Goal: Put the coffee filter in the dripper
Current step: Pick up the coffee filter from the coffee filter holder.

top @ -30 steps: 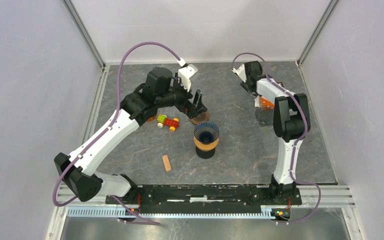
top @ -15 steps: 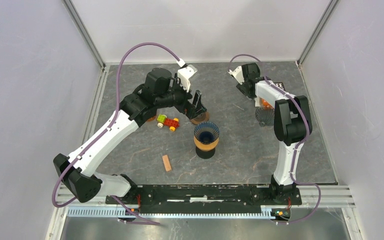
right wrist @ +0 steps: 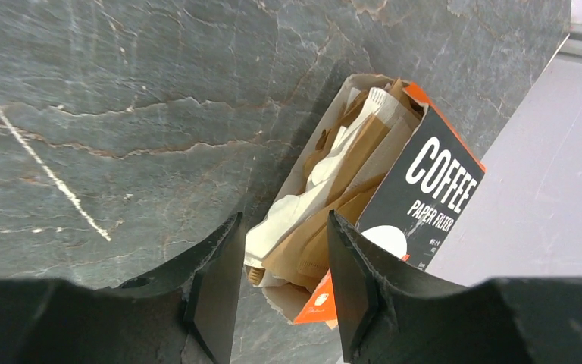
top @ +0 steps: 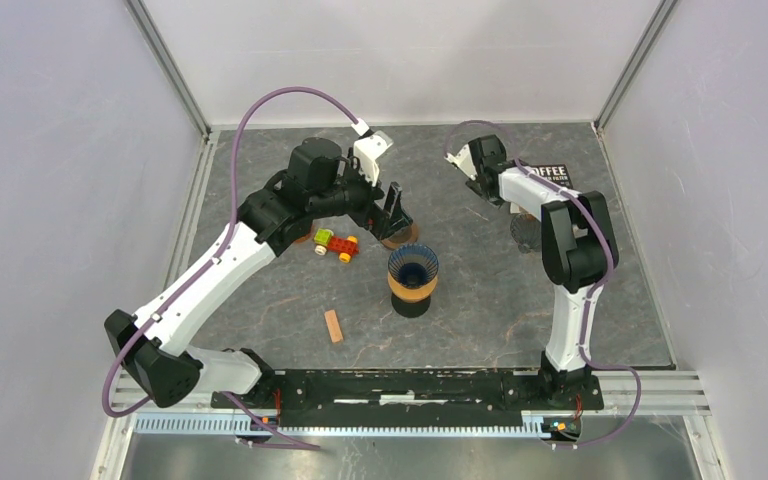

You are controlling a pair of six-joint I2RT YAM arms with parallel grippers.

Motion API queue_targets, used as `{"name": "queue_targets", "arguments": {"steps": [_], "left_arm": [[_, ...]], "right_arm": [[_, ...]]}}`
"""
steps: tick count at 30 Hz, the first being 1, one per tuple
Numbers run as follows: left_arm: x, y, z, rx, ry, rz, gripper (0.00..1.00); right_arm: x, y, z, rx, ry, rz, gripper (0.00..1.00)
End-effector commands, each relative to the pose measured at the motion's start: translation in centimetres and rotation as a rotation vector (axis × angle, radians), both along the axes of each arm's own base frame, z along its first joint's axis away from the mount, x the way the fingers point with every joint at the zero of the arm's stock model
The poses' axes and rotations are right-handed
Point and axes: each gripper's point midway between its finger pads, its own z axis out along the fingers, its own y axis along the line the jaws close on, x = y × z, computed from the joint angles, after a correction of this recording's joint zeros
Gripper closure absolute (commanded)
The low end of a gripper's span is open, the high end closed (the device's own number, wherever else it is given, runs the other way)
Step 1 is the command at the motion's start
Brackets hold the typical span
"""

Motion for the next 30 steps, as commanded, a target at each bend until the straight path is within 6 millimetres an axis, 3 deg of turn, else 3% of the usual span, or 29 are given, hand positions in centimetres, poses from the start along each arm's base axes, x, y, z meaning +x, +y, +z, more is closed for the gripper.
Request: {"name": "queue_targets", "arguments": {"steps": [1, 10, 30], "left_arm": [[-0.2, 0.0, 1.7, -0.034, -0.072, -0.03, 0.04], [-0.3, 0.0, 1.7, -0.036, -0.072, -0.031, 0.04], [-0.3, 0.0, 1.7, -0.039, -0.072, -0.034, 0.04]], "right_arm": [[0.1, -1.3, -0.3, -0.071, 0.014, -0.026, 0.5], [0.7, -1.2, -1.4, -0.083, 0.035, -0.027, 0.54], [1.3, -1.5, 0.1, -0.106, -0.005, -0.026, 0.82]]}}
